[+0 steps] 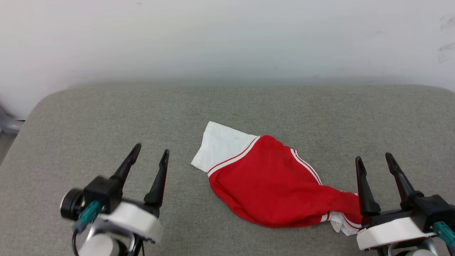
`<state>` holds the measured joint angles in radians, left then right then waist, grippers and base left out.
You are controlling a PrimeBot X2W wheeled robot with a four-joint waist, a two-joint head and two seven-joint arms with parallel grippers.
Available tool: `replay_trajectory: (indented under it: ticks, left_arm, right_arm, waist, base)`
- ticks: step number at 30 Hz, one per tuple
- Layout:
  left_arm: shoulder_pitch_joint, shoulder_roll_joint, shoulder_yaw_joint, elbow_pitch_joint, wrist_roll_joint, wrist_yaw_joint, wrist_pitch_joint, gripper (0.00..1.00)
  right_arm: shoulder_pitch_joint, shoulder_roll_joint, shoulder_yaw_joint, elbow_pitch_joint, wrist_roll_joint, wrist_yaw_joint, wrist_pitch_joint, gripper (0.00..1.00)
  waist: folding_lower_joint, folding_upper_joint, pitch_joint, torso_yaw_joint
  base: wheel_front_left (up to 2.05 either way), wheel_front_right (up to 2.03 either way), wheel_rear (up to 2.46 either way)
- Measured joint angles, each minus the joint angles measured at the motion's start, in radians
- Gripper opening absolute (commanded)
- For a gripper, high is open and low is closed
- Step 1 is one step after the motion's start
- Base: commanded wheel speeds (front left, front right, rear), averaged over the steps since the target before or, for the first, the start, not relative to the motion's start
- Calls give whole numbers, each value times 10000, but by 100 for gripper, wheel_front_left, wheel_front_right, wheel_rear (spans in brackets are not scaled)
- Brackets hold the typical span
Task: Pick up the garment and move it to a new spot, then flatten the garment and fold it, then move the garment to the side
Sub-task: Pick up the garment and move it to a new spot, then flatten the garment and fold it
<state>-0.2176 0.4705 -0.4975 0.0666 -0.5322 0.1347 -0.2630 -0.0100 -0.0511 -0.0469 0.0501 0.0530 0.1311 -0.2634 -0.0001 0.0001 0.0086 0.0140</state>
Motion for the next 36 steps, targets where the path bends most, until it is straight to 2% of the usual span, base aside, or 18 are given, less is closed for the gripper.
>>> replay_trajectory:
  ticks: [3, 10, 15, 19, 22, 26, 30, 36]
  left_arm:
    - [999, -451, 859, -512, 523, -221, 0, 100]
    - [2169, -1630, 1908, -882, 1611, -993, 0, 100]
    - [2308, -2151, 2408, -775, 2157, -1572, 0, 100]
    - [2293, -2326, 2711, -593, 2393, -1954, 0, 100]
    - [1972, -2284, 2648, -318, 2470, -2224, -2, 100]
    - [762, -1810, 2073, 290, 2458, -2508, 566, 100]
    - [-1187, -1166, 1210, 698, 2136, -2631, 2307, 100]
    - [-4112, 56, -658, 1233, 391, -2660, 5089, 100]
  right_arm:
    - [97, 0, 54, -31, 17, 0, 0, 100]
    - [151, 0, 174, 0, 94, 0, 0, 100]
    - [150, 0, 272, 33, 100, 0, 0, 100]
    - [148, 0, 328, 38, 79, 0, 0, 100]
    - [146, 0, 330, 15, 15, 0, 0, 100]
    - [91, 0, 261, -92, -21, 0, 0, 100]
    - [-102, 0, 230, -186, -42, 0, 0, 100]
    - [-558, -2, 226, -316, 102, 2, 0, 100]
  waist:
    - [0, 0, -43, 59]
    - [0, 0, -89, 43]
    - [0, 0, -83, -58]
    - [0, 0, -56, -220]
    - [0, 0, 36, -365]
    - [1, 0, 365, -524]
    - [1, 0, 863, -704]
    - [3, 0, 1750, -1110]
  base:
    - [0, 0, 0]
    - [0, 0, 0]
    - [0, 0, 0]
    - [0, 0, 0]
    - [0, 0, 0]
    - [0, 0, 0]
    - [0, 0, 0]
    - [0, 0, 0]
